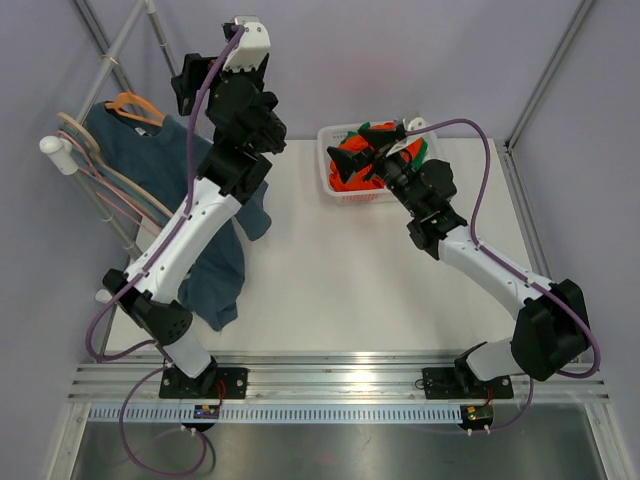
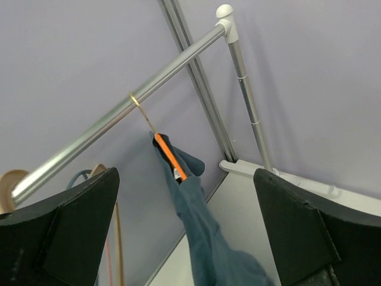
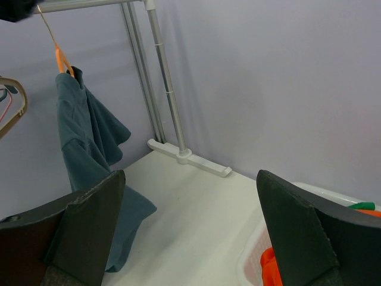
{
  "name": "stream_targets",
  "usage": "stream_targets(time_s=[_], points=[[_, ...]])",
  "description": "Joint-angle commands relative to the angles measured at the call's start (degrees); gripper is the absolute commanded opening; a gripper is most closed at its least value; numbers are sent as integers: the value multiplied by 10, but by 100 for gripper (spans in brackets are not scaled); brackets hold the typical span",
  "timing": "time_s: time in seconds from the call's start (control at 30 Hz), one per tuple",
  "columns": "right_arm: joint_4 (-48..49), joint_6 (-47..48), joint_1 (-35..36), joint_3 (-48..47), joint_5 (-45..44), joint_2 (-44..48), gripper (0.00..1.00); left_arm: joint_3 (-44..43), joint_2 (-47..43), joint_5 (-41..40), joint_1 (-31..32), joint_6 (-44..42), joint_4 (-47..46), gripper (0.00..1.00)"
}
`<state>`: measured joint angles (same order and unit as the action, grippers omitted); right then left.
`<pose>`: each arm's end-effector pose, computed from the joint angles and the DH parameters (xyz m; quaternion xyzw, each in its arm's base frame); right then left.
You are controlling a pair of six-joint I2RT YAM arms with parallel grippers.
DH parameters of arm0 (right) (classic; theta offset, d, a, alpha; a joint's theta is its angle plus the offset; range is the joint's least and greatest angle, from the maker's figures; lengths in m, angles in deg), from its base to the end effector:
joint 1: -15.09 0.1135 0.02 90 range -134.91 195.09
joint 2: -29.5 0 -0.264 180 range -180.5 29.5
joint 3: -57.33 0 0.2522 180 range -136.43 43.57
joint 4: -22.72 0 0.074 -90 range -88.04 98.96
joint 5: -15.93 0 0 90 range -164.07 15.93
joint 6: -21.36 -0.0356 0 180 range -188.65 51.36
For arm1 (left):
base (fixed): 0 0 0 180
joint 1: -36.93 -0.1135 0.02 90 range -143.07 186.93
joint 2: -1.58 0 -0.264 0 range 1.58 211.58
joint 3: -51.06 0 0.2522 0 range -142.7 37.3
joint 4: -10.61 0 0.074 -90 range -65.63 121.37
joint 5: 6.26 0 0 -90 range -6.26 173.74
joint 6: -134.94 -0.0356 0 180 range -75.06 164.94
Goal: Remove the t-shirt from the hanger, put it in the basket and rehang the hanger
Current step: Grab a hanger with a tshirt on it with the left arm
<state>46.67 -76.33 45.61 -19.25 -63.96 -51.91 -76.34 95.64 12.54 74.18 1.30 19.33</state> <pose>0.2853 0.1755 0.3890 -0.1847 0.5520 0.3139 0.7501 0.2808 -0.1712 0.5511 -0.0880 0.6520 0.3521 0.6657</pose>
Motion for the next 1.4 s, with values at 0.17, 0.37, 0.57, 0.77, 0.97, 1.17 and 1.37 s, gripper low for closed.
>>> stream_targets(time_s=[0.17,0.37,0.57,0.77,0.97,1.17,1.37], points=[[28,5,-5,9,11,20,99,-83,78,-24,-66,182,20,98],[39,-1,-4,17,22,16,100,-62,75,-44,-101,241,6,95],[43,-10,-5,26,32,13,100,-38,50,-20,-126,367,92,94],[39,-14,-4,45,36,22,99,-41,24,61,-176,524,249,92],[61,-24,-5,70,33,27,99,-41,30,84,-213,566,294,88],[85,-37,-5,82,42,27,99,-64,60,114,-241,597,332,83],[92,-41,-5,94,48,38,99,-56,60,111,-250,617,344,78]])
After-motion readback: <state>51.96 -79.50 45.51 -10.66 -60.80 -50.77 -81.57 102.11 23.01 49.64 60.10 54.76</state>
